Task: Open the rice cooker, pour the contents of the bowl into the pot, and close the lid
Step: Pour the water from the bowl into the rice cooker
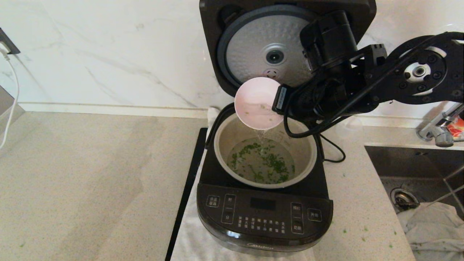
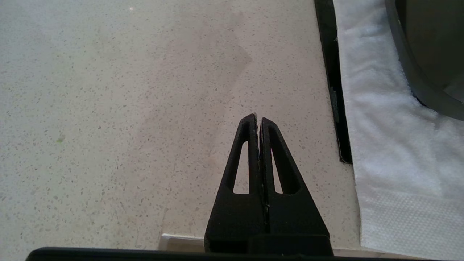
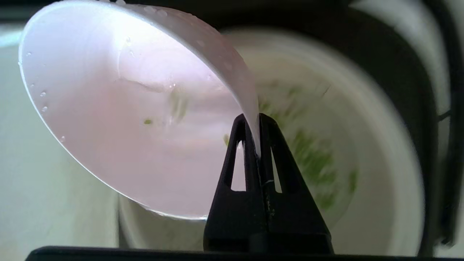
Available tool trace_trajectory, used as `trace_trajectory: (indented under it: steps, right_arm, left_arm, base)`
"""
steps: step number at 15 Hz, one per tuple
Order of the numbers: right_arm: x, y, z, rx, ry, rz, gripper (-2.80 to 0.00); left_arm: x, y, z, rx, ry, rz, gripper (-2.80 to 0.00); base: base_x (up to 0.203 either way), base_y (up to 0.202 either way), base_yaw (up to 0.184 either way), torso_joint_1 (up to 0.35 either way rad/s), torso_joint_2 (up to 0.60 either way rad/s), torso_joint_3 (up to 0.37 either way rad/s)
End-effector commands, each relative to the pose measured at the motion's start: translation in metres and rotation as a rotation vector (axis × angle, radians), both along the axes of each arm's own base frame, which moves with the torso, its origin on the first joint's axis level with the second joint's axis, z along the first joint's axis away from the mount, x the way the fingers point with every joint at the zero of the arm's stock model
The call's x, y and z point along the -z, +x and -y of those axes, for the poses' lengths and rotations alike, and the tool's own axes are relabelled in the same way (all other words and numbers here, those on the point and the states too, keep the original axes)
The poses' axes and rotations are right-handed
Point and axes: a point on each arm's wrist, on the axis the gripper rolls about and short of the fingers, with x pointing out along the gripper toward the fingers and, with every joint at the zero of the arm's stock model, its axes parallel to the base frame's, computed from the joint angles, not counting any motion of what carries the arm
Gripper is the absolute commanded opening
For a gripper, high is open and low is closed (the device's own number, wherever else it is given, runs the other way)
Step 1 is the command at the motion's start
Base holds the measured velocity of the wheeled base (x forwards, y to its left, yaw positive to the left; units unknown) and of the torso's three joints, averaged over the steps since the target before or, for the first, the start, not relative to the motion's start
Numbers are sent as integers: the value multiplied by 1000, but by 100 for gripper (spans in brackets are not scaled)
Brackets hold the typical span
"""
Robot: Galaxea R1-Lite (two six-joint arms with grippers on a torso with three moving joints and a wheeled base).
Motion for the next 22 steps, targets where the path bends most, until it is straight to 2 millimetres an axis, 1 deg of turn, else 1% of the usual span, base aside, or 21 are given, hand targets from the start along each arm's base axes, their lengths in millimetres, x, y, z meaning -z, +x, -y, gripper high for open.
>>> trace_trajectory:
  steps: [1, 4, 6, 8, 10, 12, 15, 18, 19, 20, 22]
  right_arm:
    - [1, 3, 0, 72, -46, 37, -280]
    - [-1, -2, -6, 86, -132, 109, -280]
    - [3, -2, -14, 84, -183, 189, -280]
    - [12, -3, -24, 96, -261, 277, -280]
    - [20, -3, -31, 110, -324, 394, -280]
    - [27, -3, -33, 138, -390, 522, -280]
    - [35, -5, -35, 221, -461, 731, -280]
    - [48, -2, -38, 336, -558, 915, -280]
    - [57, 0, -40, 359, -593, 943, -280]
    - [60, -1, -41, 360, -607, 948, -280]
    - [54, -4, -39, 370, -597, 957, -280]
  left_arm:
    - [0, 0, 0, -1, 0, 1, -280]
    - [0, 0, 0, -1, 0, 0, -280]
    - [0, 0, 0, 0, 0, -1, -280]
    - [0, 0, 0, 0, 0, 1, -280]
    - [0, 0, 0, 0, 0, 1, -280]
    - [0, 0, 0, 0, 0, -1, -280]
    - [0, 0, 0, -1, 0, 0, -280]
    - [0, 0, 0, -1, 0, 1, -280]
    - [0, 0, 0, -1, 0, 1, -280]
    - [0, 0, 0, 0, 0, 0, -280]
    - [0, 0, 0, 0, 0, 0, -280]
  base:
    - [0, 0, 0, 0, 0, 0]
    - [0, 0, 0, 0, 0, 0]
    - [0, 0, 0, 0, 0, 0]
    - [0, 0, 0, 0, 0, 0]
    - [0, 0, 0, 0, 0, 0]
    - [0, 0, 0, 0, 0, 0]
    - [0, 0, 0, 0, 0, 0]
    - [0, 0, 0, 0, 0, 0]
    - [0, 0, 0, 0, 0, 0]
    - [0, 0, 0, 0, 0, 0]
    - [0, 0, 0, 0, 0, 0]
